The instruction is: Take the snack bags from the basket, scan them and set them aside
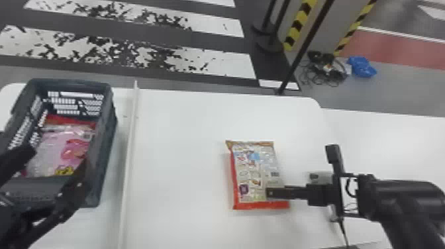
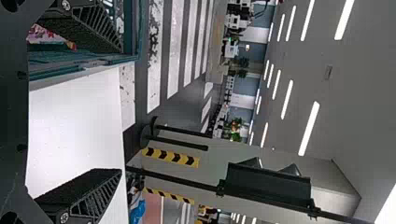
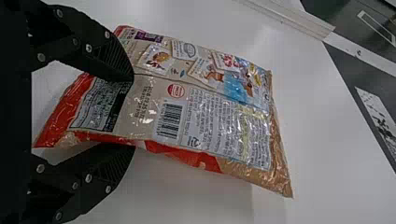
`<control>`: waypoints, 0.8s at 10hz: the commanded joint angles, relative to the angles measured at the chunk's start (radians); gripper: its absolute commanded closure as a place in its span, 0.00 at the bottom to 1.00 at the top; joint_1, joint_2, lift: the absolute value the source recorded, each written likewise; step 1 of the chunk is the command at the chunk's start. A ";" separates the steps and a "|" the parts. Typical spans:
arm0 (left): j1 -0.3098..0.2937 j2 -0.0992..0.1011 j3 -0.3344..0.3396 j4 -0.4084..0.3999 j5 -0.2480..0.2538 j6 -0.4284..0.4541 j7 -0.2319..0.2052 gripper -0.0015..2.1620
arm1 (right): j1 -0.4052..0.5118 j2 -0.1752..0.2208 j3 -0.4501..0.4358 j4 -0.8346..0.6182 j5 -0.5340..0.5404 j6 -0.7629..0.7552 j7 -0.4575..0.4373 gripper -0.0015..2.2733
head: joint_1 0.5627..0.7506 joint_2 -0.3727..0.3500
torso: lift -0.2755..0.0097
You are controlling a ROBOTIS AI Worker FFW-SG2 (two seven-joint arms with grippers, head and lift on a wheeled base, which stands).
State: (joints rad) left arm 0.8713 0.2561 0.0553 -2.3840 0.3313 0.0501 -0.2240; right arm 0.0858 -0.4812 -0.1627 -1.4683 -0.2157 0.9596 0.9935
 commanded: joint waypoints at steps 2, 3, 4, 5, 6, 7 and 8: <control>-0.001 0.000 0.000 0.000 0.000 -0.002 0.000 0.04 | 0.012 0.004 -0.014 -0.015 -0.002 -0.046 -0.007 0.73 | 0.70 0.19 | 0.70; -0.001 0.000 0.000 -0.001 0.002 -0.008 0.000 0.04 | 0.018 0.004 -0.021 -0.027 -0.007 -0.046 -0.009 0.73 | 0.70 0.19 | 0.70; -0.001 0.000 0.000 -0.001 0.002 -0.014 0.000 0.04 | 0.035 0.006 -0.040 -0.056 -0.014 -0.037 -0.012 0.73 | 0.70 0.19 | 0.70; -0.001 -0.001 -0.002 -0.001 0.000 -0.014 0.000 0.04 | 0.054 0.006 -0.069 -0.115 -0.030 0.006 -0.013 0.73 | 0.70 0.19 | 0.70; -0.003 -0.001 -0.002 0.003 0.000 -0.014 0.000 0.04 | 0.075 0.006 -0.113 -0.195 -0.059 0.077 -0.016 0.73 | 0.70 0.19 | 0.70; -0.008 -0.003 -0.003 0.008 0.000 -0.014 0.000 0.04 | 0.078 0.004 -0.169 -0.261 -0.099 0.150 -0.016 0.73 | 0.70 0.19 | 0.70; -0.009 -0.003 -0.006 0.011 0.000 -0.014 0.000 0.04 | 0.075 0.001 -0.232 -0.302 -0.142 0.187 -0.021 0.73 | 0.70 0.18 | 0.70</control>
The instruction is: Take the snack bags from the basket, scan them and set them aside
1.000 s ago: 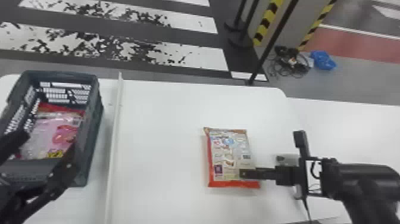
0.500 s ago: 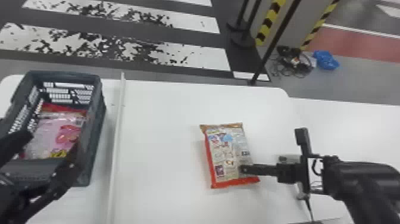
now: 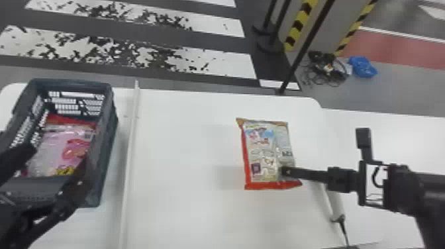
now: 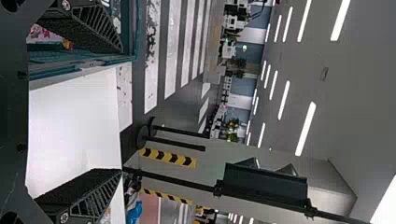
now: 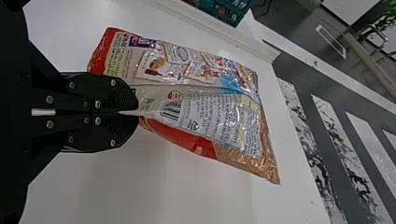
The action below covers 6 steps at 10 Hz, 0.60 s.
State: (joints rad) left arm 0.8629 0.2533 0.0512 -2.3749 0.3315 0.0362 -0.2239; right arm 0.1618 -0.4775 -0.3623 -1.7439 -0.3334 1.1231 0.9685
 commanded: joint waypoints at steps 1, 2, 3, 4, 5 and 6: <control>-0.004 0.000 -0.004 0.003 0.000 0.000 0.000 0.04 | -0.024 -0.004 -0.095 -0.028 -0.061 0.036 -0.050 0.73 | 0.70 0.17 | 0.70; -0.004 0.001 -0.004 0.005 0.001 0.000 -0.002 0.04 | -0.048 -0.003 -0.155 -0.019 -0.087 0.017 -0.122 0.73 | 0.70 0.15 | 0.70; -0.010 0.003 -0.004 0.019 0.000 0.000 -0.002 0.04 | -0.096 -0.004 -0.204 0.024 -0.093 0.011 -0.168 0.73 | 0.70 0.10 | 0.70; -0.018 0.004 -0.004 0.034 0.001 0.000 0.000 0.04 | -0.128 -0.016 -0.227 0.076 -0.092 -0.013 -0.246 0.73 | 0.70 0.05 | 0.70; -0.025 0.006 -0.004 0.048 0.006 0.000 -0.002 0.04 | -0.151 -0.024 -0.241 0.142 -0.088 -0.075 -0.324 0.73 | 0.70 0.03 | 0.70; -0.035 0.008 -0.004 0.059 0.014 0.000 -0.002 0.04 | -0.166 -0.029 -0.256 0.215 -0.084 -0.151 -0.379 0.73 | 0.70 0.03 | 0.70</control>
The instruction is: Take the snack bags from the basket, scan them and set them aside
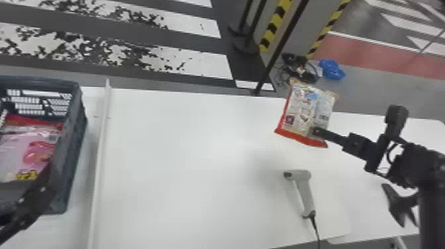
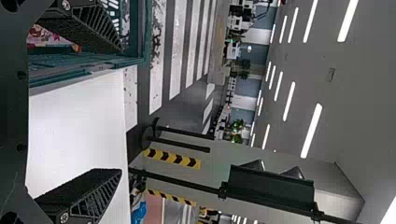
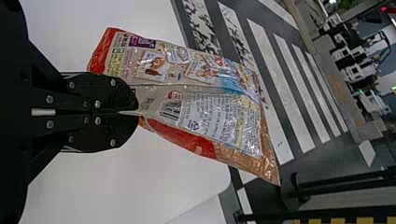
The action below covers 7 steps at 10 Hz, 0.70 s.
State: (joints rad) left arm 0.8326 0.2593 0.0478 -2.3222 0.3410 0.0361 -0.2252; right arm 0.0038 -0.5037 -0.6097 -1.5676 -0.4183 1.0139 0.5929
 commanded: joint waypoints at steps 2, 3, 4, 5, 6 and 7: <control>-0.023 0.006 0.001 0.023 0.013 0.000 0.001 0.04 | -0.030 -0.010 -0.015 0.166 0.018 -0.165 -0.108 0.73 | 0.70 0.03 | 0.70; -0.030 0.006 0.001 0.027 0.016 0.000 0.001 0.04 | -0.030 -0.001 -0.013 0.201 0.024 -0.199 -0.223 0.73 | 0.70 0.03 | 0.70; -0.036 0.006 0.001 0.032 0.023 0.000 0.001 0.04 | -0.030 0.004 -0.013 0.239 0.024 -0.235 -0.306 0.73 | 0.70 0.03 | 0.70; -0.038 0.011 0.001 0.033 0.027 0.000 0.001 0.04 | -0.030 0.014 -0.013 0.261 0.024 -0.266 -0.400 0.73 | 0.70 0.03 | 0.70; -0.038 0.012 0.001 0.033 0.029 0.000 0.000 0.04 | -0.030 0.017 -0.012 0.282 0.024 -0.284 -0.505 0.73 | 0.70 0.03 | 0.70; -0.040 0.014 0.001 0.032 0.030 0.000 0.000 0.04 | -0.047 0.022 -0.013 0.322 0.007 -0.291 -0.610 0.73 | 0.70 0.03 | 0.70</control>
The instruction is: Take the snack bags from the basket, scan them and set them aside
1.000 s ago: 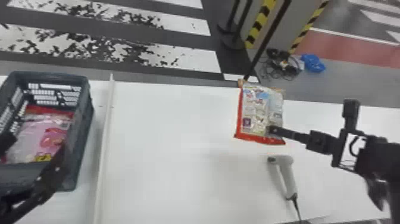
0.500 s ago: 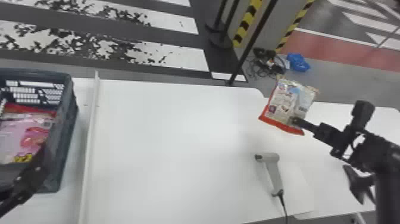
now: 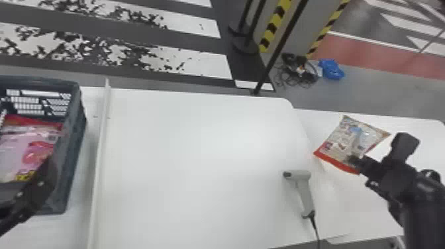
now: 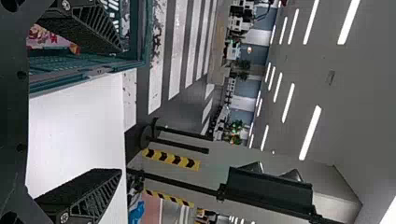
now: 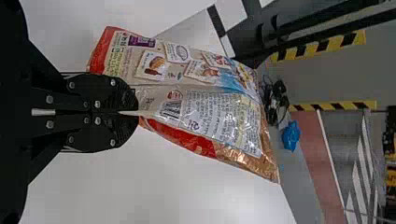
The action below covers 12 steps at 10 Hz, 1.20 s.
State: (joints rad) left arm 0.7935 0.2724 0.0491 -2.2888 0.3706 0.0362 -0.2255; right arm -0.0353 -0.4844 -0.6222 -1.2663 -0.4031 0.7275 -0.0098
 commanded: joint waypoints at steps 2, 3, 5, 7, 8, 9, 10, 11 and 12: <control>-0.002 0.005 0.000 -0.001 0.004 0.000 0.003 0.04 | -0.029 0.006 0.007 0.088 -0.013 -0.032 -0.174 0.73 | 0.70 0.03 | 0.70; -0.002 0.010 0.000 -0.001 0.007 0.000 0.003 0.04 | -0.040 0.004 0.021 0.116 -0.011 -0.038 -0.226 0.72 | 0.70 0.03 | 0.70; 0.000 0.010 -0.002 -0.011 0.014 0.000 0.006 0.04 | -0.055 0.001 0.050 0.143 -0.014 -0.059 -0.245 0.05 | 0.70 0.03 | 0.70; 0.001 0.010 -0.002 -0.018 0.014 0.003 0.006 0.04 | -0.046 0.000 0.058 0.133 -0.033 -0.099 -0.231 0.00 | 0.70 0.03 | 0.70; 0.001 0.010 -0.003 -0.020 0.016 0.003 0.006 0.04 | -0.023 0.003 0.045 0.127 -0.068 -0.167 -0.177 0.02 | 0.70 0.03 | 0.70; 0.003 0.010 -0.003 -0.023 0.014 0.003 0.006 0.04 | 0.012 0.007 0.044 0.068 -0.088 -0.210 -0.147 0.02 | 0.70 0.03 | 0.70; 0.003 0.010 -0.003 -0.026 0.014 0.006 0.005 0.04 | 0.055 0.035 0.059 -0.015 -0.083 -0.268 -0.124 0.02 | 0.70 0.03 | 0.70; 0.001 0.008 -0.005 -0.027 0.011 0.006 0.005 0.04 | 0.097 0.066 0.064 -0.119 -0.079 -0.268 -0.118 0.02 | 0.70 0.03 | 0.70; 0.000 0.008 -0.012 -0.031 0.008 0.009 0.006 0.04 | 0.138 0.101 0.071 -0.216 -0.080 -0.265 -0.102 0.02 | 0.70 0.03 | 0.70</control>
State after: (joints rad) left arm 0.7944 0.2807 0.0406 -2.3174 0.3807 0.0440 -0.2195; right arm 0.0791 -0.4032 -0.5539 -1.4257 -0.4834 0.4620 -0.1119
